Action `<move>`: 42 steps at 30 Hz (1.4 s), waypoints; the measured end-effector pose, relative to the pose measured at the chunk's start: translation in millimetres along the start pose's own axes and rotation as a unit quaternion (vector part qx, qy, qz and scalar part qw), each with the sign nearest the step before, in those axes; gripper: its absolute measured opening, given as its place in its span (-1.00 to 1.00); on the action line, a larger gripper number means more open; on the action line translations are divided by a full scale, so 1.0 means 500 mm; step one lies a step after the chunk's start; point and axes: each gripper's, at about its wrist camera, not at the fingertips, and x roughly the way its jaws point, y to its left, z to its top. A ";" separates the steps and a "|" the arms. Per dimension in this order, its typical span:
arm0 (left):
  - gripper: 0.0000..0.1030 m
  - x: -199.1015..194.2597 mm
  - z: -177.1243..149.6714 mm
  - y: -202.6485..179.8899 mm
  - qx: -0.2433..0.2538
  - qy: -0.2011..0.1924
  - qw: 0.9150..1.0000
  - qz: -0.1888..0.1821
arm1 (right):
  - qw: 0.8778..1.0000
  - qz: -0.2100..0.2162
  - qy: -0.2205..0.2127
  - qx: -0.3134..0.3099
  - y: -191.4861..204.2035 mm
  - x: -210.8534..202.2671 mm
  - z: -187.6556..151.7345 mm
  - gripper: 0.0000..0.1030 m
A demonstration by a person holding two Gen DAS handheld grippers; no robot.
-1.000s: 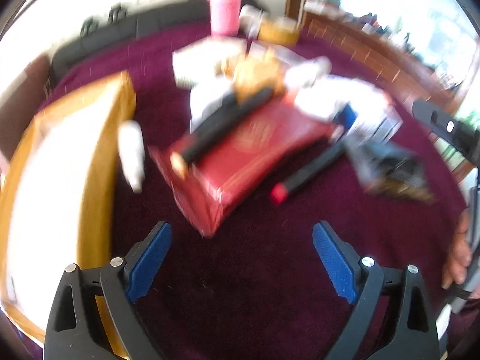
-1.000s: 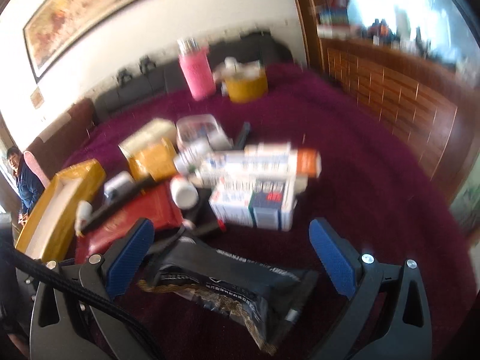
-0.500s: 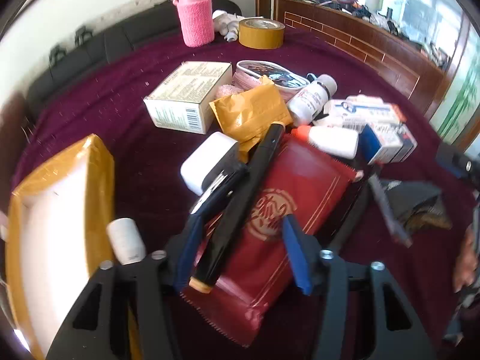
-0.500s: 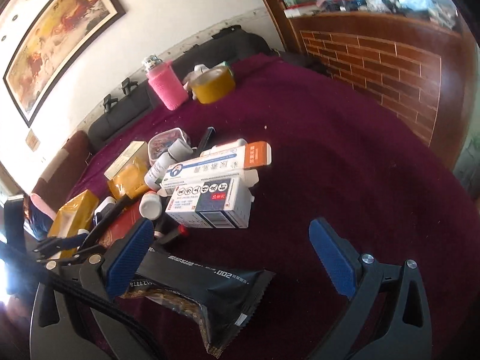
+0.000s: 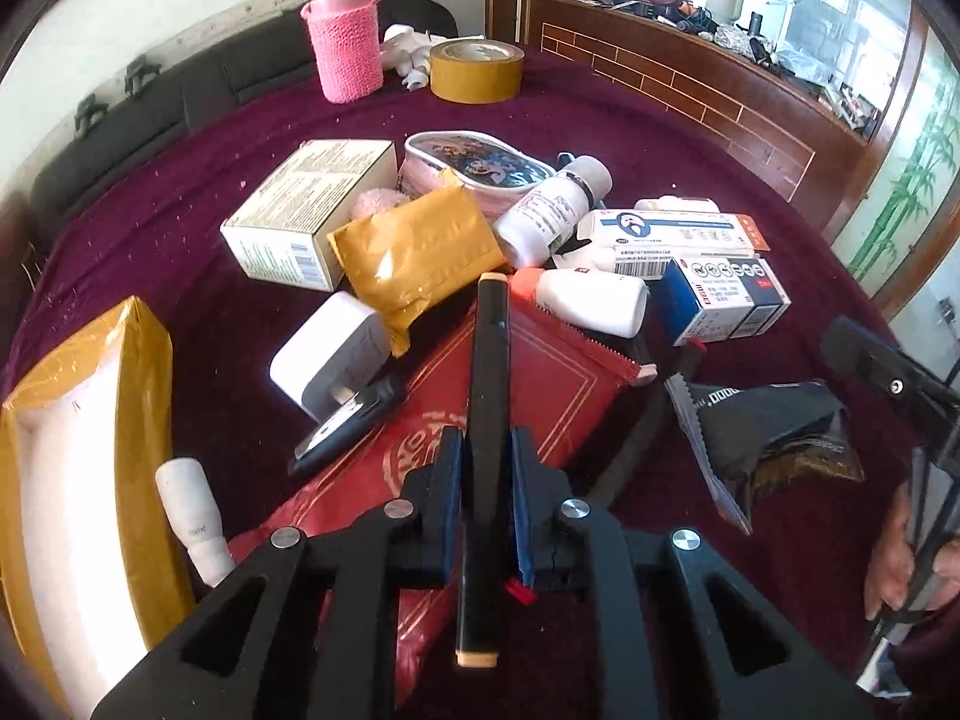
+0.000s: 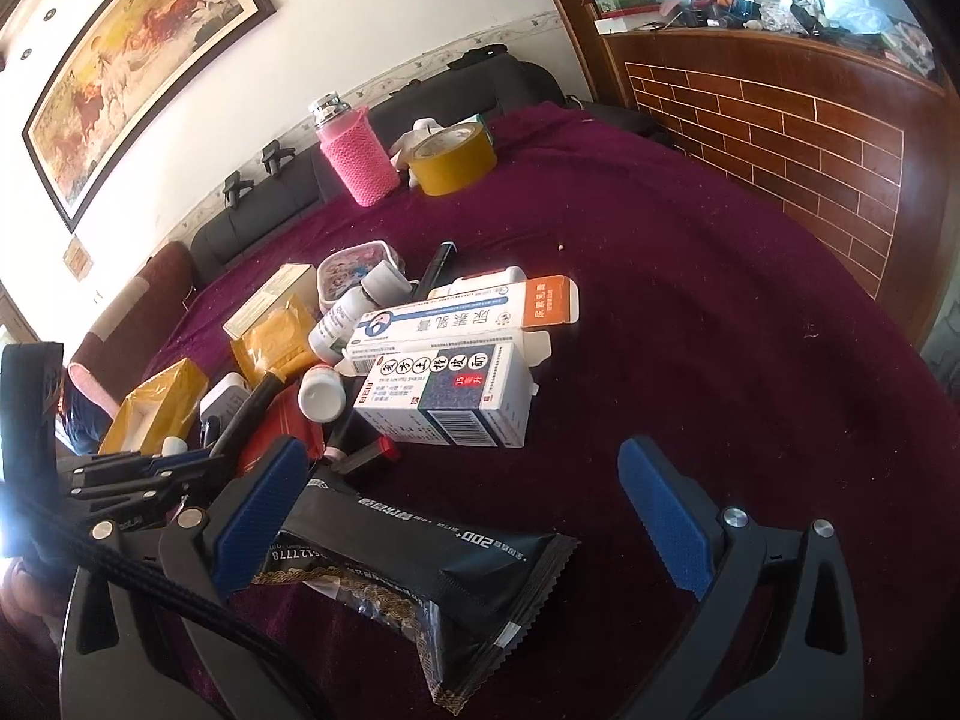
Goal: Organize objects
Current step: 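Grasp the black marker with tan cap using the left gripper, then grasp the white dropper bottle with the right gripper while the left carries the marker toward the tray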
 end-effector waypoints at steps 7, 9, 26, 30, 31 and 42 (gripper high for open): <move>-0.78 -0.054 -0.040 -0.021 -0.024 -0.047 0.999 -0.012 | 1.000 -0.007 -0.001 0.002 -0.002 0.002 0.002 1.00; -0.78 -0.104 -0.066 0.003 -0.061 -0.075 0.994 -0.043 | 1.000 -0.007 -0.003 -0.002 -0.001 -0.001 0.002 1.00; -0.77 -0.323 -0.288 0.213 -0.211 -0.187 0.959 -0.029 | 0.971 0.158 0.134 -0.123 0.305 0.072 0.072 0.96; -0.77 -0.343 -0.328 0.248 -0.228 -0.200 0.953 -0.014 | 0.953 0.190 0.188 -0.141 0.406 0.132 0.043 0.91; -0.77 -0.349 -0.335 0.256 -0.231 -0.202 0.952 -0.010 | 0.950 0.184 0.200 -0.156 0.440 0.152 0.029 0.81; -0.77 -0.353 -0.397 0.340 -0.276 -0.199 0.940 0.009 | 0.937 0.071 0.261 -0.222 0.554 0.309 -0.056 -0.30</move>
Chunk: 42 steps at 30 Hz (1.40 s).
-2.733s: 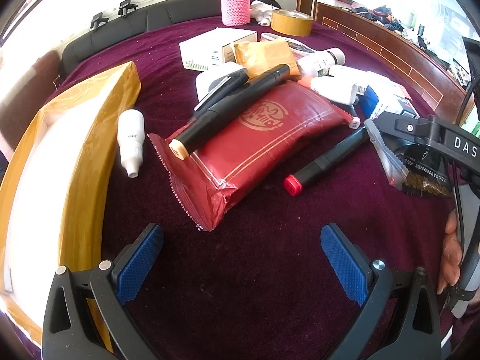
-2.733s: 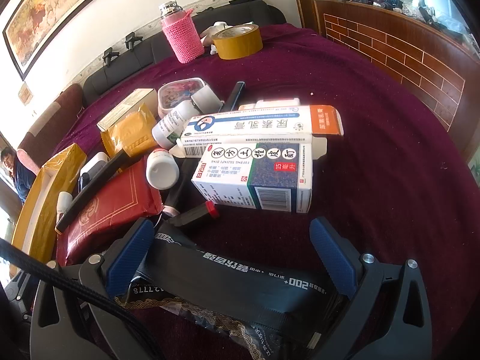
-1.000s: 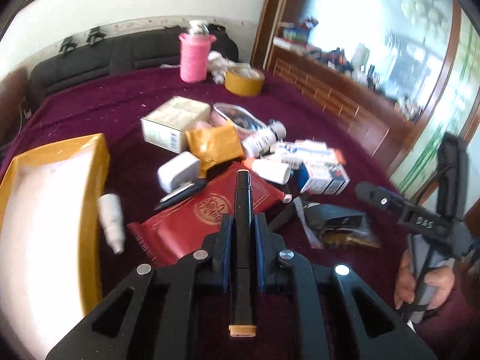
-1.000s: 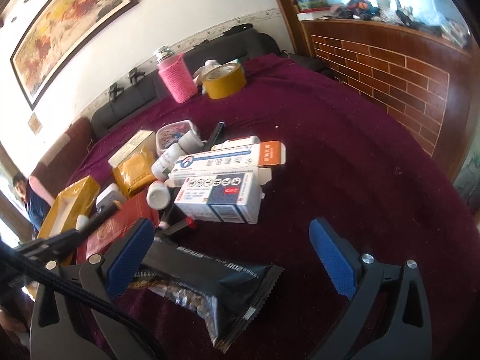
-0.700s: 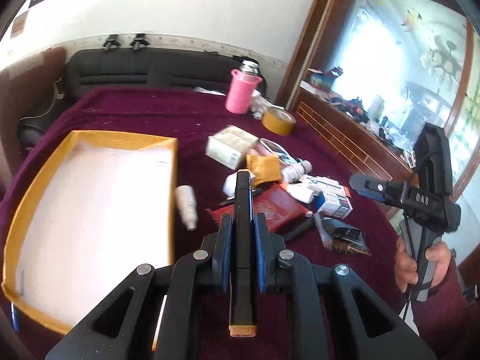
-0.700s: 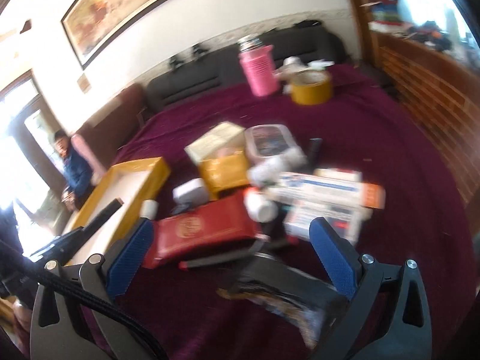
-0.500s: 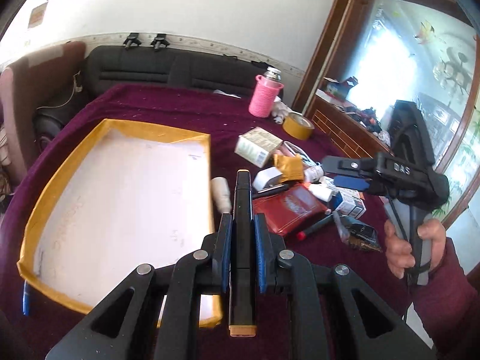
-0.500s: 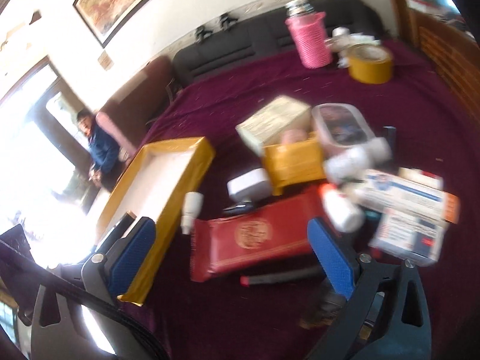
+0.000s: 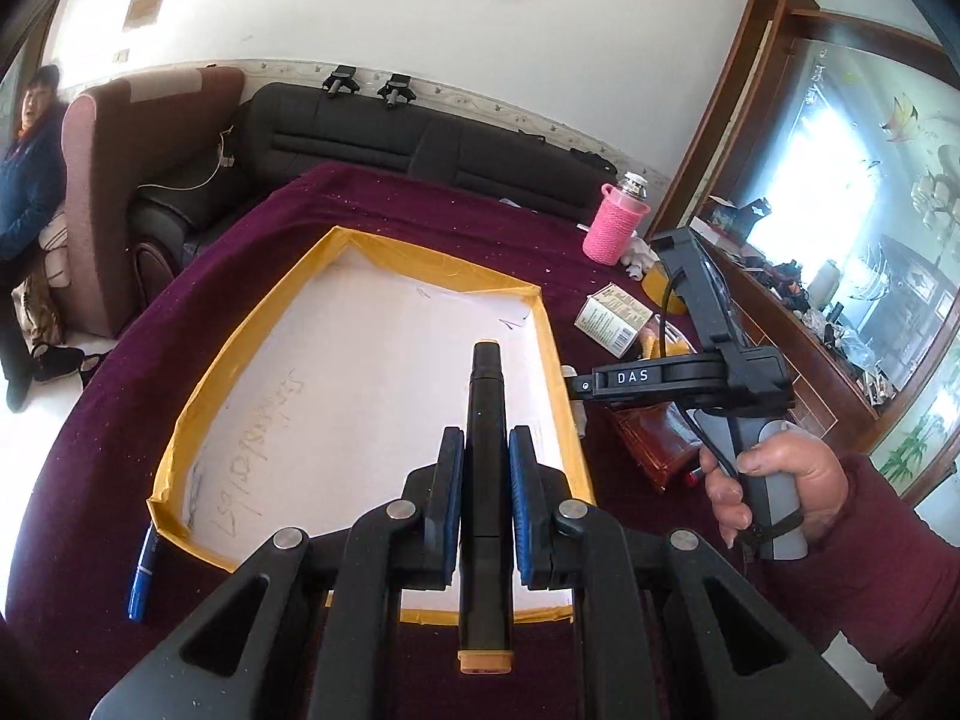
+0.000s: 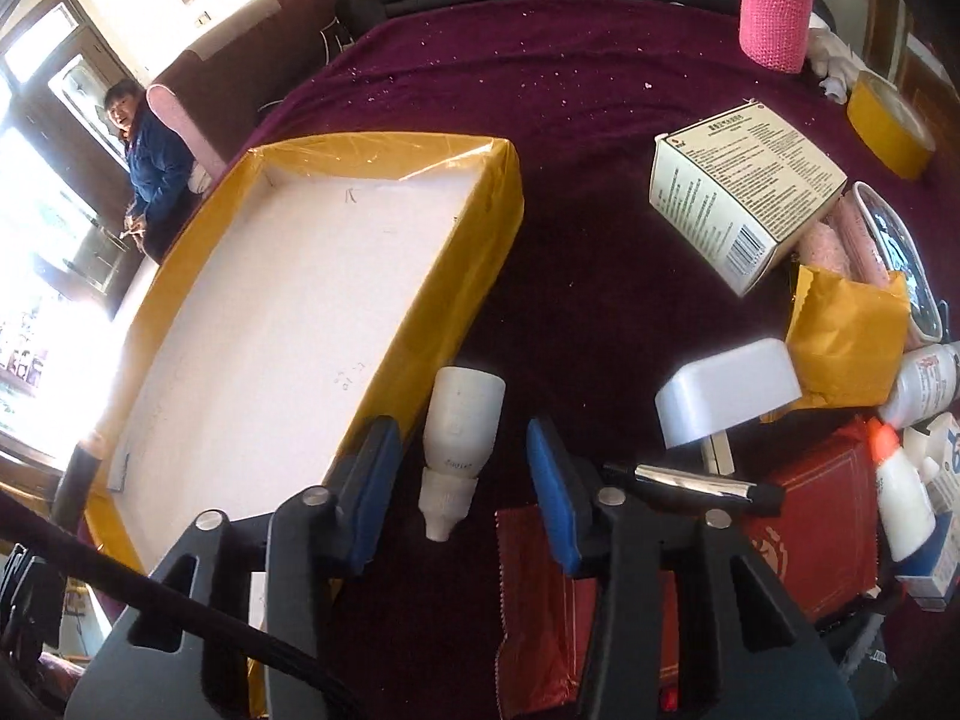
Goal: Organize objects
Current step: 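Grasp the white dropper bottle with the right gripper while the left carries the marker toward the tray, then lower marker and bottle into the white tray and open both grippers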
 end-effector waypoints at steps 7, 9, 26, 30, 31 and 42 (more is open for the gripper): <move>-0.77 0.013 0.000 0.005 -0.010 0.008 1.000 0.002 | 0.999 -0.042 -0.010 -0.009 -0.001 0.022 0.011 -0.54; -0.77 0.012 0.006 -0.001 -0.005 0.009 1.000 0.004 | 1.000 -0.029 -0.009 -0.004 -0.012 0.014 0.004 -0.55; -0.77 0.231 0.194 -0.026 0.007 0.070 0.997 0.019 | 0.992 0.093 -0.026 0.079 0.019 -0.019 0.142 -0.54; -0.78 0.330 0.195 0.001 -0.036 0.108 0.993 0.005 | 0.994 0.058 -0.022 0.085 0.024 0.033 0.173 -0.54; -0.78 0.345 0.191 0.005 -0.043 0.114 0.992 0.001 | 0.995 0.048 -0.020 0.084 0.023 0.042 0.177 -0.54; -0.38 0.402 0.178 0.015 -0.083 0.109 0.990 -0.031 | 0.997 -0.011 -0.050 0.050 0.034 0.044 0.182 -0.47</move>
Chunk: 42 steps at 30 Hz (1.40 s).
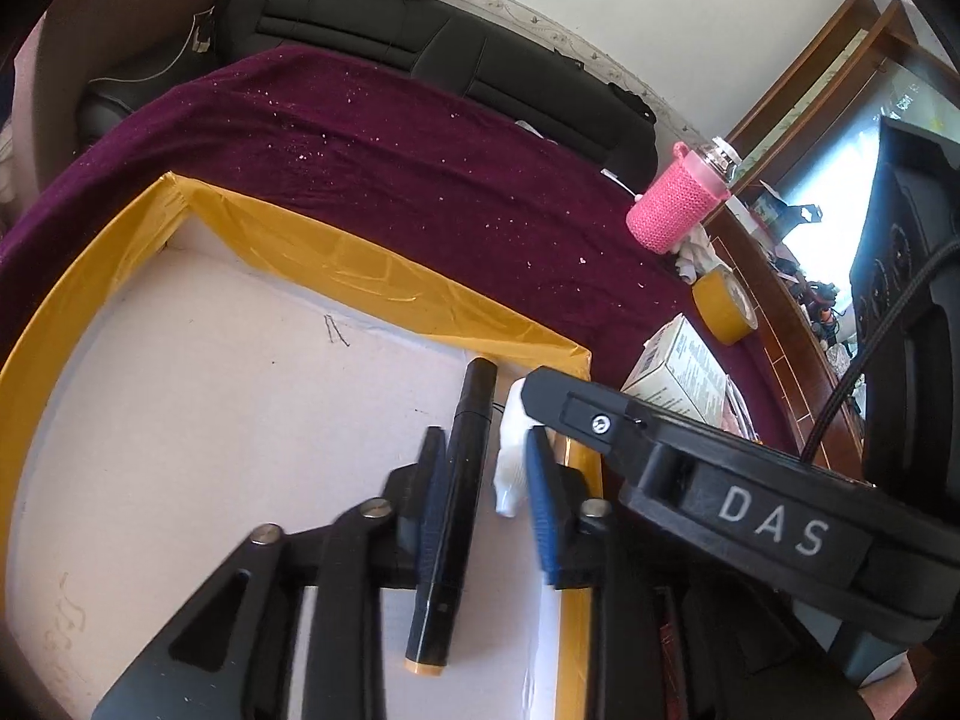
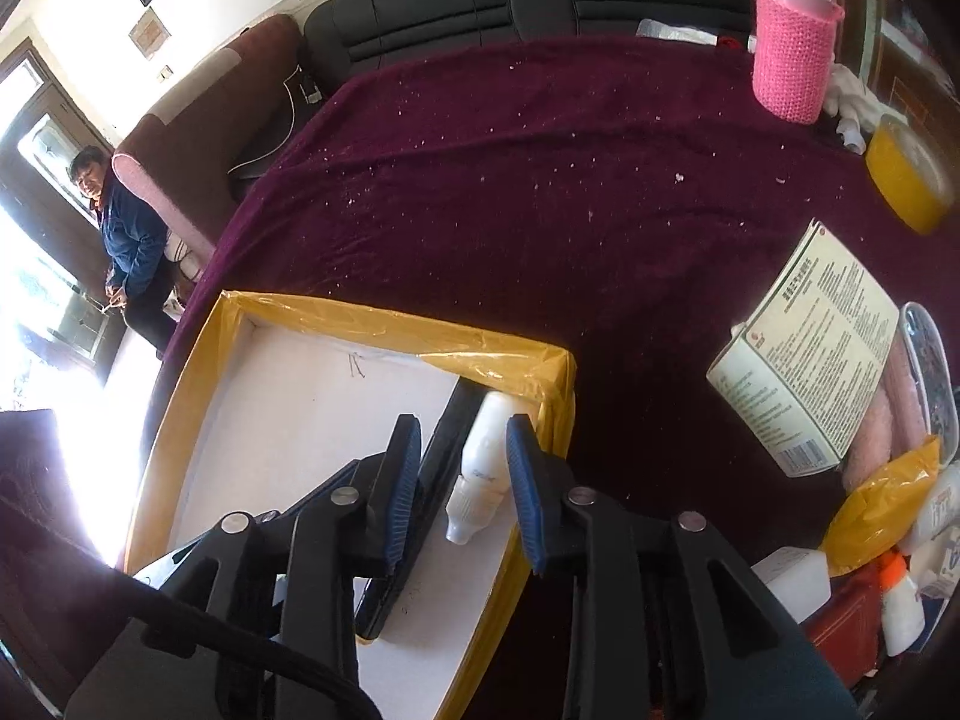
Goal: Organize objects
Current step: 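Lower marker and bottle into the white tray and open both grippers, then grasp the white charger plug with the left gripper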
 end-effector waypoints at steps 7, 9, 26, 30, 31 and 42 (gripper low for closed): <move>-0.10 -0.048 -0.042 0.009 -0.038 -0.035 0.999 0.000 | 0.997 -0.009 -0.070 -0.014 -0.033 -0.111 -0.050 -0.05; -0.10 -0.052 -0.062 0.014 -0.060 -0.033 0.998 0.001 | 0.996 -0.012 -0.083 -0.015 -0.047 -0.135 -0.071 -0.03; 0.02 -0.138 -0.124 -0.029 -0.129 -0.075 0.988 -0.025 | 0.994 0.023 -0.106 -0.007 -0.138 -0.245 -0.234 0.04; 0.20 -0.179 -0.160 -0.063 -0.125 -0.091 0.987 -0.030 | 0.994 0.025 -0.106 0.008 -0.162 -0.248 -0.253 0.04; 0.20 -0.186 -0.166 -0.067 -0.122 -0.091 0.988 -0.030 | 0.994 0.025 -0.105 0.010 -0.167 -0.247 -0.257 0.04; 0.20 -0.183 -0.215 -0.135 -0.085 -0.054 0.994 -0.032 | 0.993 0.014 -0.113 0.024 -0.213 -0.268 -0.306 0.04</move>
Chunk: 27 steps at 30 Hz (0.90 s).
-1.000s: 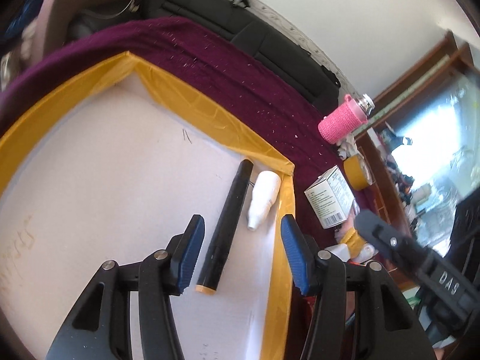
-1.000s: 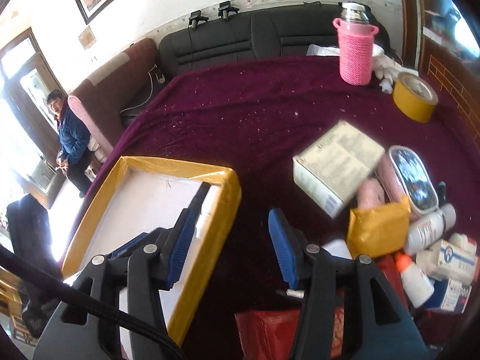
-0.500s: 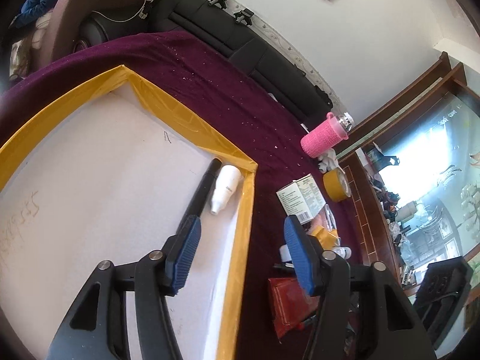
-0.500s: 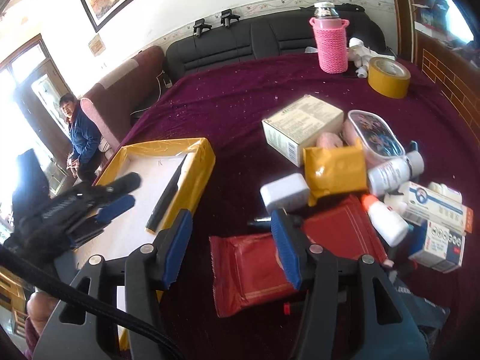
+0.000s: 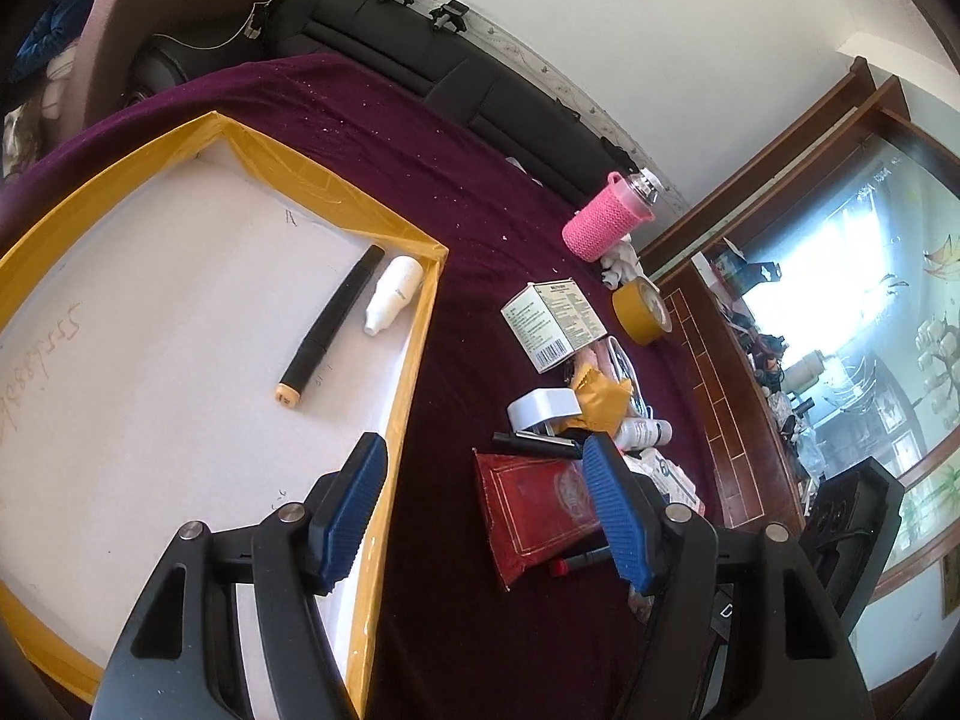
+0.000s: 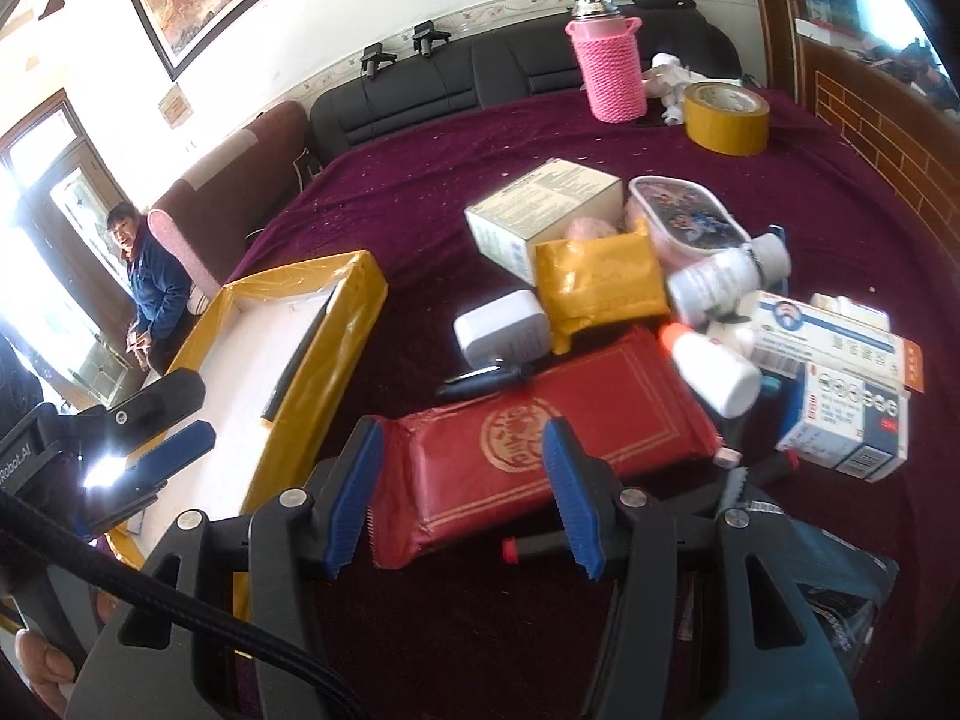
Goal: Organize objects
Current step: 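Grasp the white charger plug with the left gripper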
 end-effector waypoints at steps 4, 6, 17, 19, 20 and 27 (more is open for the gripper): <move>0.20 0.003 -0.010 -0.020 0.014 0.008 1.000 -0.002 | 1.000 -0.010 -0.009 0.014 -0.036 -0.019 -0.009 0.04; 0.20 0.010 -0.017 -0.032 0.021 0.015 1.000 -0.005 | 1.000 -0.015 -0.012 0.023 -0.057 -0.028 -0.010 0.04; 0.20 0.033 -0.040 -0.086 0.072 0.029 0.997 0.020 | 0.994 -0.070 -0.064 0.053 -0.186 -0.111 0.041 0.05; 0.20 0.042 -0.045 -0.098 0.088 0.031 0.995 0.032 | 0.990 -0.085 -0.093 0.064 -0.218 -0.139 0.062 0.19; 0.20 0.049 -0.047 -0.100 0.093 0.032 0.994 0.038 | 0.988 -0.092 -0.106 0.070 -0.231 -0.149 0.068 0.29; 0.20 0.129 -0.052 -0.147 0.148 0.058 0.983 0.091 | 0.977 -0.112 -0.136 0.116 -0.330 -0.132 0.070 0.31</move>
